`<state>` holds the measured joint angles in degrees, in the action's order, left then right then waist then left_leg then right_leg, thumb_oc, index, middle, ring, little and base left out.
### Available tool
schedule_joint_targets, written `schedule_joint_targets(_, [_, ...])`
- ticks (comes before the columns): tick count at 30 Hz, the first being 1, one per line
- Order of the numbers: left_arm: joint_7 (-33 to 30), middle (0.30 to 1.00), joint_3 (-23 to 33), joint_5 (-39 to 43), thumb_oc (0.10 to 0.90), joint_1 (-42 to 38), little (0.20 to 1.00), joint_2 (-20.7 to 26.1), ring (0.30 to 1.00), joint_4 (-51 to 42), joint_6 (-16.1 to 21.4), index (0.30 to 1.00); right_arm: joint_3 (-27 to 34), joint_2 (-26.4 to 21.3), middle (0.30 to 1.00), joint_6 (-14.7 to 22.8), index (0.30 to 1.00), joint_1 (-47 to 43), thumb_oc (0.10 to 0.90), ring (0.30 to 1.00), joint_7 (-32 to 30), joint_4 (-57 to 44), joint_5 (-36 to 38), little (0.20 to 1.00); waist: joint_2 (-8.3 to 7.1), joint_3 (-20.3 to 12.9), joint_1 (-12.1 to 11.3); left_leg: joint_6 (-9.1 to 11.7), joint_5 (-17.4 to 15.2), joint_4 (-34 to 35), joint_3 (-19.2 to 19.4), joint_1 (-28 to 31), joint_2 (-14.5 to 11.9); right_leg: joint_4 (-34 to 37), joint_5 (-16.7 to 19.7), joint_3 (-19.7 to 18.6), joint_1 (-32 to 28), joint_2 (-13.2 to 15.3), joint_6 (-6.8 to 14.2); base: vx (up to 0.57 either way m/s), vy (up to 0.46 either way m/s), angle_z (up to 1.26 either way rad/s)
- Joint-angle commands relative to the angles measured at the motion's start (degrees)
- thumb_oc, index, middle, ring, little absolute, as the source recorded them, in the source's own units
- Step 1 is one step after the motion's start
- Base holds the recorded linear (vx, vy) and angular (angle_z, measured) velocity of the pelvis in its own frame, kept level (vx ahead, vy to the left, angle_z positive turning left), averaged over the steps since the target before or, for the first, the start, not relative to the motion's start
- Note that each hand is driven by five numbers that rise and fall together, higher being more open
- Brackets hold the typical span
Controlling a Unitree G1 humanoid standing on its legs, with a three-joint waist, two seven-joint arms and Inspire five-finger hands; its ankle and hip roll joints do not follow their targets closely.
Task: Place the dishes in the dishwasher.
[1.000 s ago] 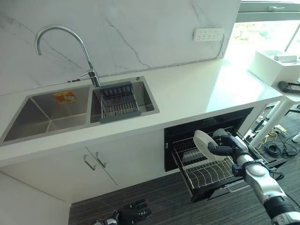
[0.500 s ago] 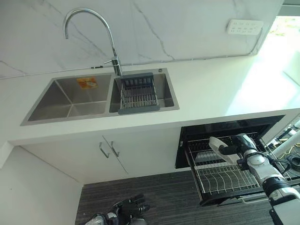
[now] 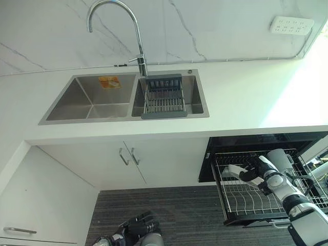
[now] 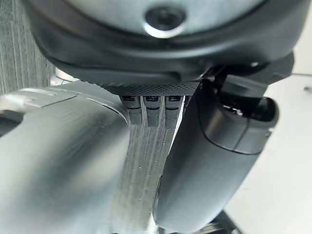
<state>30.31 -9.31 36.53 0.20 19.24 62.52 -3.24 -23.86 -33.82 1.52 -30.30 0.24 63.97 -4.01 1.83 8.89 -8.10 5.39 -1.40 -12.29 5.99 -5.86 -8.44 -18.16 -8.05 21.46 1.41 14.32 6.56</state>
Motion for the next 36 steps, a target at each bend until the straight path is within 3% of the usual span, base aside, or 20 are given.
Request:
schedule_joint_targets(1, [2.19, 0.9, -2.71, 1.7, 0.8, 1.88, 0.9, 2.2, 0.9, -1.73, 0.26, 0.9, 0.34, -4.1, 0.3, 3.98, 0.3, -5.7, 0.4, 0.3, -2.86, 0.01, -3.61, 0.3, -0.56, -1.02, -1.18, -0.49, -7.93, -4.89, 1.11, 0.93, -0.61, 0.98, 1.11, -0.57, 1.69, 1.25, 1.22, 0.0, 0.0, 0.0])
schedule_joint_targets(8, [1.84, 0.9, -1.22, 7.15, 0.8, 1.24, 0.9, 2.04, 0.9, -5.68, -2.13, 0.9, 0.73, -4.85, 0.3, 4.34, 0.3, -4.79, 0.4, 0.3, -5.1, 0.68, -6.13, 0.3, 0.44, 0.14, -1.15, -0.85, -7.64, -4.89, 0.88, -0.28, 0.09, 0.98, 1.99, -0.62, 2.83, 2.26, 1.71, -0.03, 0.013, 0.03])
schedule_joint_targets(14, [2.02, 0.9, -1.13, 7.28, 0.8, 0.08, 0.9, 2.09, 0.9, -6.05, -1.25, 0.9, 0.18, -6.39, 0.307, 3.2, 0.307, -4.72, 0.405, 0.307, -6.0, 2.37, -7.9, 0.307, 1.59, 1.86, -1.26, -1.49, -7.44, -4.89, 0.84, -2.14, 1.02, 0.98, 3.34, -0.44, 4.64, 3.9, 2.53, -0.08, 0.012, 0.12])
schedule_joint_targets(15, [2.15, 0.9, -1.09, 7.41, 0.8, -0.19, 0.9, 2.16, 0.9, -6.08, -1.23, 0.9, 0.2, -6.49, 0.481, 2.94, 0.481, -4.77, 0.521, 0.481, -6.33, 2.75, -7.91, 0.481, 1.82, 2.09, -1.25, -1.58, -7.42, -4.89, 0.86, -2.45, 1.14, 0.98, 3.47, -0.45, 4.92, 4.06, 2.61, -0.1, 0.027, 0.13])
schedule_joint_targets(16, [2.22, 0.9, -1.08, 7.58, 0.8, -0.43, 0.9, 2.17, 0.9, -6.03, -1.11, 0.9, 0.08, -6.67, 0.9, 2.63, 0.9, -4.94, 0.8, 0.9, -6.59, 3.18, -7.95, 0.9, 2.08, 2.36, -1.21, -1.69, -7.38, -4.89, 0.97, -2.7, 1.25, 0.98, 3.62, -0.41, 5.13, 4.26, 2.68, -0.09, 0.032, 0.12])
schedule_joint_targets(23, [2.87, 0.9, -1.42, 8.13, 0.8, -0.14, 0.9, 1.73, 0.9, -5.74, -0.29, 0.9, 0.21, -7.63, 0.9, 2.0, 0.9, -5.2, 0.8, 0.9, -7.53, 4.02, -6.44, 0.9, 2.86, 2.66, -0.93, -1.88, -7.61, -4.89, 1.54, -2.98, 1.66, 0.98, 3.7, -0.62, 5.47, 5.0, 2.83, -0.04, 0.026, 0.04])
schedule_joint_targets(30, [2.66, 0.9, -2.5, 4.85, 0.8, 0.48, 0.9, 0.96, 0.9, -5.61, 0.17, 0.9, 2.39, -7.7, 0.9, 2.74, 0.9, -4.25, 0.8, 0.9, -7.29, 3.05, -3.25, 0.9, 1.93, 1.66, -0.35, -1.7, -8.03, -4.89, 2.15, -1.73, 1.05, 0.98, 3.25, -1.21, 4.7, 4.47, 2.67, 0.01, 0.0, -0.01])
schedule_joint_targets(34, [1.99, 0.9, -2.67, 4.57, 0.8, 0.6, 0.9, 1.58, 0.9, -5.43, -0.69, 0.9, 4.64, -8.78, 0.9, 2.88, 0.9, -4.13, 0.8, 0.9, -3.09, 1.4, 0.38, 0.9, 0.5, 1.39, 0.48, -1.39, -8.06, -4.89, 2.58, -0.3, 0.01, 0.98, 2.9, -2.09, 3.93, 3.11, 2.22, 0.02, -0.004, -0.15])
schedule_joint_targets(36, [1.63, 0.9, -1.84, 4.29, 0.8, 0.98, 0.9, 2.18, 0.9, -5.6, -1.56, 0.9, 4.77, -10.4, 0.9, 1.35, 0.9, -3.84, 0.8, 0.9, 2.16, -0.9, 3.55, 0.9, -0.95, 1.37, 1.05, -1.23, -8.07, -4.89, 2.91, 0.23, -0.6, 0.98, 2.79, -2.78, 3.8, 2.31, 2.05, -0.01, -0.022, -0.15])
